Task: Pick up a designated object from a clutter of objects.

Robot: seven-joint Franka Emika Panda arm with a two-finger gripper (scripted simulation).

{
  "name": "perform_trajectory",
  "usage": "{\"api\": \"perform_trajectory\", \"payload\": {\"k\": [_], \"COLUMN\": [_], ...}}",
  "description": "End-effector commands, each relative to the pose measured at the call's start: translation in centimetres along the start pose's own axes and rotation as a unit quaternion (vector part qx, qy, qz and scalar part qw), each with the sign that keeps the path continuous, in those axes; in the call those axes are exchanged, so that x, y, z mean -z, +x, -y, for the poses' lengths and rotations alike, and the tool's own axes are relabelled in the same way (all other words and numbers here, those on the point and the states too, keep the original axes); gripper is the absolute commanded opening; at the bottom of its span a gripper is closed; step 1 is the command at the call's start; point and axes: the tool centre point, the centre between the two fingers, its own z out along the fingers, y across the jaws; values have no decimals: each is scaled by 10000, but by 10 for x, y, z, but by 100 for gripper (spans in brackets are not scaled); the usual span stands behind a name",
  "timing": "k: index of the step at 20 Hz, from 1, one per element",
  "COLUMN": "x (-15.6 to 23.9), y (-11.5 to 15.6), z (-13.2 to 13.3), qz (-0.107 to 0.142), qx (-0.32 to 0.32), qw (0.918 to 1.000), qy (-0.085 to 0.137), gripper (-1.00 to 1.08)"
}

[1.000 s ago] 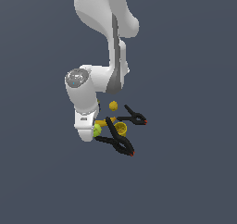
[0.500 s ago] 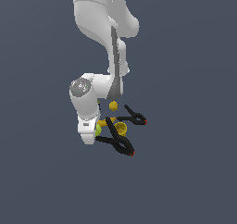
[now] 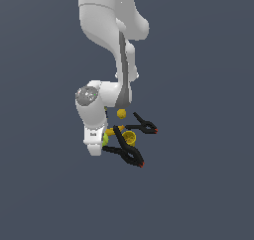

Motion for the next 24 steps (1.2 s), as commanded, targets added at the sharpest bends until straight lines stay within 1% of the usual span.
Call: {"api": "perform_trajectory", "payload": {"k": [1,8,13,18,24], "x": [-1,3,19,48,101], "y": [0,0,1,2,5], "z": [0,-1,-5,-13,-27], "qz": [-1,2,2,0,-6], "qx": [-2,2,2,5,9], "qw": [10000,10000,10000,10000,10000], "qy": [5,-1,-1,-1,0], "gripper": [-100,-100,-100,-100,-100]}}
